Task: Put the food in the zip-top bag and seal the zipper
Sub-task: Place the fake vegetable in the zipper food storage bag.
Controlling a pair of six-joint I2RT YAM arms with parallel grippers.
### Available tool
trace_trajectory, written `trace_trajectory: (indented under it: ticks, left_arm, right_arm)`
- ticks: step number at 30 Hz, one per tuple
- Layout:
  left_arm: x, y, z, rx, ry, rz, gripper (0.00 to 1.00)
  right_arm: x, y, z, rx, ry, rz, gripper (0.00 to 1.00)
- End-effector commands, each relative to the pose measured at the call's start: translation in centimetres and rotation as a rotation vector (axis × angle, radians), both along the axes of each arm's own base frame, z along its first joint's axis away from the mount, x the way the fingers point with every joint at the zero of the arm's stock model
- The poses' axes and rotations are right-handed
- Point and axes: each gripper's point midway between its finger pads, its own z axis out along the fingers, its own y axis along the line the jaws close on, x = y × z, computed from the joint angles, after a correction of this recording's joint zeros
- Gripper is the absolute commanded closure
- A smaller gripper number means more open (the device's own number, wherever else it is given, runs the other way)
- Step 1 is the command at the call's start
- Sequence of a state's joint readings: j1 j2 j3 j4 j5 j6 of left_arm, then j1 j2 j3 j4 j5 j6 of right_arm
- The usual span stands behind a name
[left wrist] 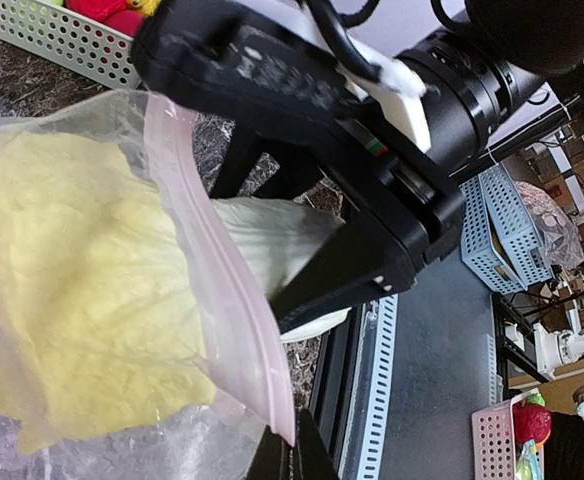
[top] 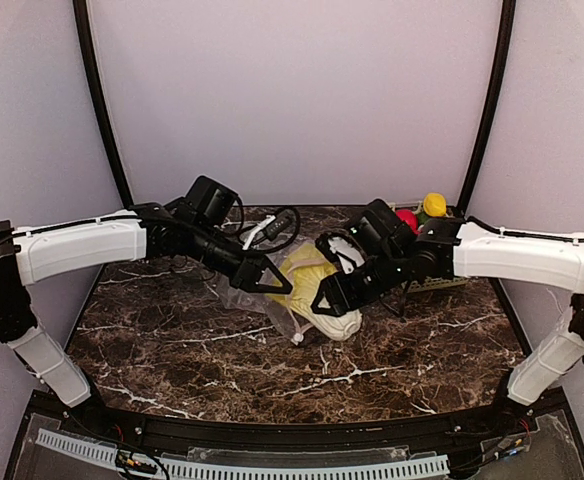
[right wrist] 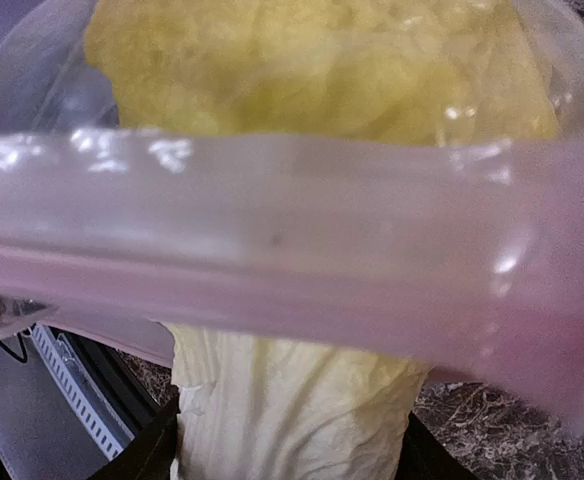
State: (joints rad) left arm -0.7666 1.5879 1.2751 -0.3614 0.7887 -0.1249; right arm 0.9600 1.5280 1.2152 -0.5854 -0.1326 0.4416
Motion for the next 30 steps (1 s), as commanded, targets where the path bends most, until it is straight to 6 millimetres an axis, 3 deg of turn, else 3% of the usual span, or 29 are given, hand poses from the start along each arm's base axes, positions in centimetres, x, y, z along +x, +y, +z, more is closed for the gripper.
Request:
trace_trajectory:
  ticks: [1, 8, 18, 24, 30]
  left_arm:
    - [-1.2, -0.4, 1.9, -0.039, -0.041, -0.054, 0.99]
    - [-1.3, -0.8, 0.7, -0.023, 0.011, -0.065, 0.99]
    - [-1.2, -0.9, 0.7, -0.026, 0.013, -0.057, 0.99]
    - [-0.1, -0.3, 1.1, -0.005, -0.023, 0.006, 0.99]
    - [1.6, 0.8, 1.7, -0.030, 0.004, 0.071, 0.99]
  right_arm:
    - [2.2, 1.4, 2.4, 0.131, -0.065, -0.054, 0.93]
    - [2.9, 4.1, 3.5, 0.227, -0.089, -0.020, 0.88]
    - [4.1, 6.4, 1.7, 0.192, -0.126, -0.083, 0.78]
    - [4.1, 6.4, 1.7, 0.203, -0.132, -0.087, 0.55]
    - [3.4, 5.2, 2.5, 0.214, -0.132, -0.108, 0.32]
